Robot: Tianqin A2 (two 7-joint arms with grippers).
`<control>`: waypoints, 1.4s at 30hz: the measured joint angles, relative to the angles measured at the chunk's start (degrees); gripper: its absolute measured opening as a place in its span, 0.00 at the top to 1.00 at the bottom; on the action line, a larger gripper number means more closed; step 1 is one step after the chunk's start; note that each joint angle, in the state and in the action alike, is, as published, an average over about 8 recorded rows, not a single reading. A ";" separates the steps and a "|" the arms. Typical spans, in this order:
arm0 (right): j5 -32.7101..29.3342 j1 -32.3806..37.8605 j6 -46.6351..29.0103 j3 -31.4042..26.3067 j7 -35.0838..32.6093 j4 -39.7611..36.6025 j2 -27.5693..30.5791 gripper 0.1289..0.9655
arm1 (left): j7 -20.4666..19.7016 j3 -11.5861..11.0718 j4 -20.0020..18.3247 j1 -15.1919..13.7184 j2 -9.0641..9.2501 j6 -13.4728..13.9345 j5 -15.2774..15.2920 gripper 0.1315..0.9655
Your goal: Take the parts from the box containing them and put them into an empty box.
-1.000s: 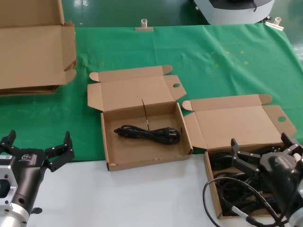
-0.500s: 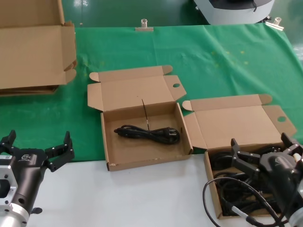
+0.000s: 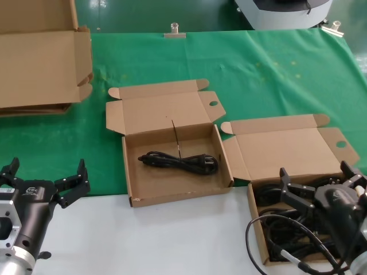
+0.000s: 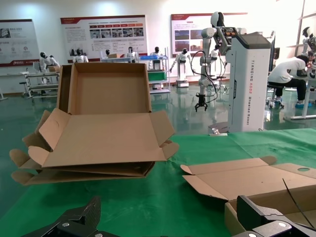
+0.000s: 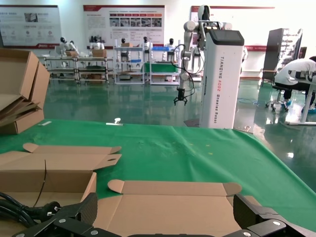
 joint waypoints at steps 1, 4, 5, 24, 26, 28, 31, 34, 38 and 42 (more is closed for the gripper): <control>0.00 0.00 0.00 0.00 0.00 0.00 0.00 0.00 | 0.00 0.00 0.00 0.00 0.00 0.00 0.00 0.00; 0.00 0.00 0.00 0.00 0.00 0.00 0.00 0.00 | 0.00 0.00 0.00 0.00 0.00 0.00 0.00 0.00; 0.00 0.00 0.00 0.00 0.00 0.00 0.00 0.00 | 0.00 0.00 0.00 0.00 0.00 0.00 0.00 0.00; 0.00 0.00 0.00 0.00 0.00 0.00 0.00 0.00 | 0.00 0.00 0.00 0.00 0.00 0.00 0.00 0.00; 0.00 0.00 0.00 0.00 0.00 0.00 0.00 0.00 | 0.00 0.00 0.00 0.00 0.00 0.00 0.00 0.00; 0.00 0.00 0.00 0.00 0.00 0.00 0.00 0.00 | 0.00 0.00 0.00 0.00 0.00 0.00 0.00 0.00; 0.00 0.00 0.00 0.00 0.00 0.00 0.00 0.00 | 0.00 0.00 0.00 0.00 0.00 0.00 0.00 0.00; 0.00 0.00 0.00 0.00 0.00 0.00 0.00 0.00 | 0.00 0.00 0.00 0.00 0.00 0.00 0.00 0.00; 0.00 0.00 0.00 0.00 0.00 0.00 0.00 0.00 | 0.00 0.00 0.00 0.00 0.00 0.00 0.00 0.00; 0.00 0.00 0.00 0.00 0.00 0.00 0.00 0.00 | 0.00 0.00 0.00 0.00 0.00 0.00 0.00 0.00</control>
